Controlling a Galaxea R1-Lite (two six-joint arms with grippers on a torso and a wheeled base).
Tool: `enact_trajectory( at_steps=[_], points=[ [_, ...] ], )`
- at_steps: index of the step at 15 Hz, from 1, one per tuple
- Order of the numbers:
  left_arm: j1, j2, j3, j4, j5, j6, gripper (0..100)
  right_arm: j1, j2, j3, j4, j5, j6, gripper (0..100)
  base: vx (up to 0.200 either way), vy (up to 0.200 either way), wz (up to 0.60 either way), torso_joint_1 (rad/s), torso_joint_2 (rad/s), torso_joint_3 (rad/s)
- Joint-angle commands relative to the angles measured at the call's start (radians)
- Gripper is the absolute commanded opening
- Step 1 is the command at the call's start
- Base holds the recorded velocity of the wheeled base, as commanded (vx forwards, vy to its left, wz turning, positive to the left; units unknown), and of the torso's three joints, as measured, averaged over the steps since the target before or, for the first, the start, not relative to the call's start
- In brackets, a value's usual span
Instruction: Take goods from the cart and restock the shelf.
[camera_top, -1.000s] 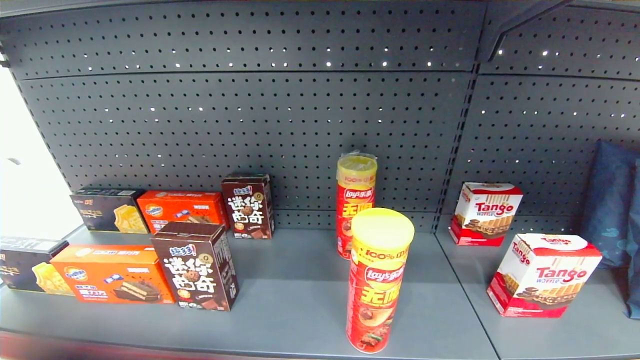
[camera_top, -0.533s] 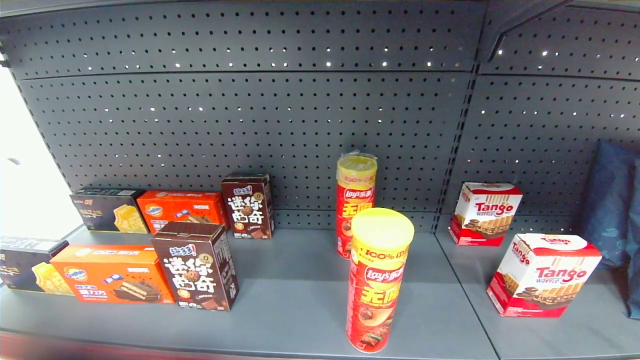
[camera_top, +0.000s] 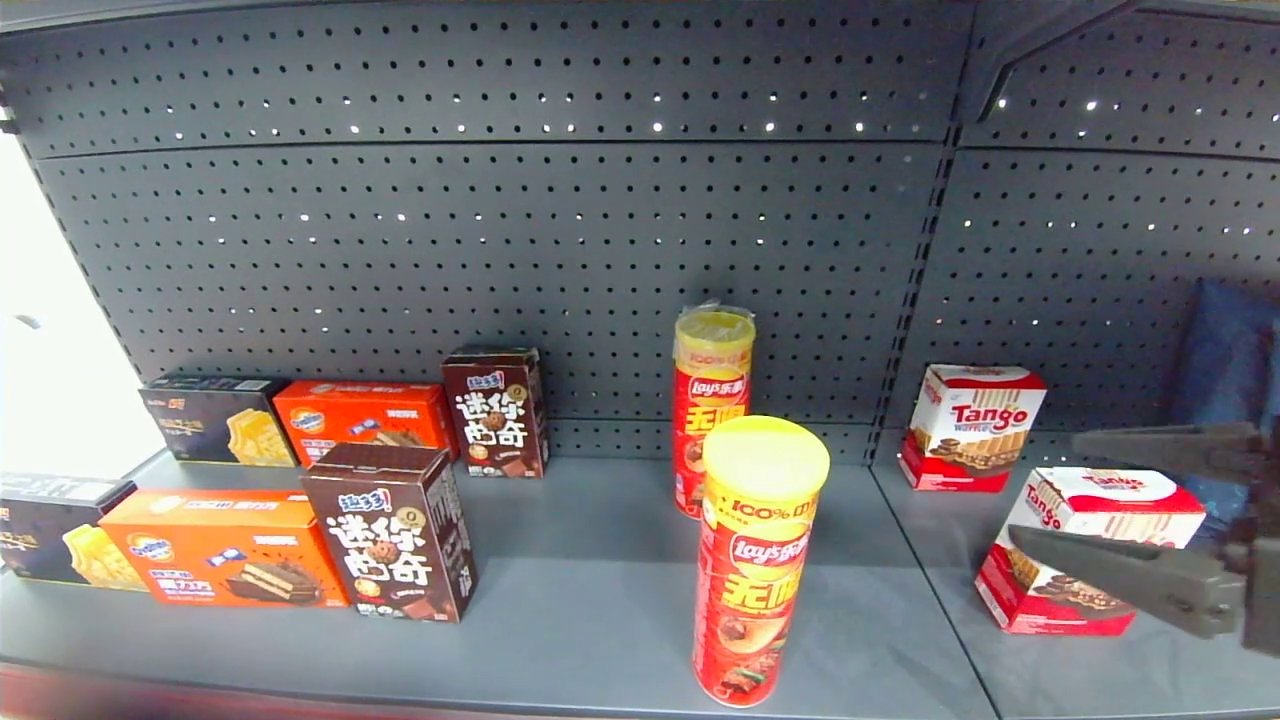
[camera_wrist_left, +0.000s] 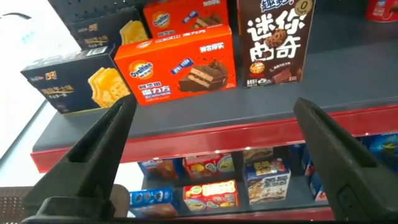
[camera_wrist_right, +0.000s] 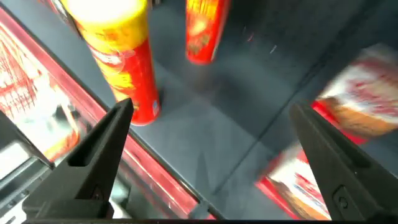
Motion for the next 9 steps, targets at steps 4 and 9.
enact_trajectory(
  at_steps=[4, 9],
  points=[
    [-0.001, 0.034, 0.009, -0.004, -0.013, 0.001, 100, 0.062, 0.158, 0.039, -0.040, -0.030, 0.000, 100, 0.000, 0.000, 0.00, 0.000, 0.00, 0.000],
    [-0.003, 0.036, 0.003, 0.001, -0.017, 0.001, 100, 0.119, 0.232, 0.068, -0.041, -0.057, 0.002, 100, 0.000, 0.000, 0.00, 0.000, 0.00, 0.000]
  ],
)
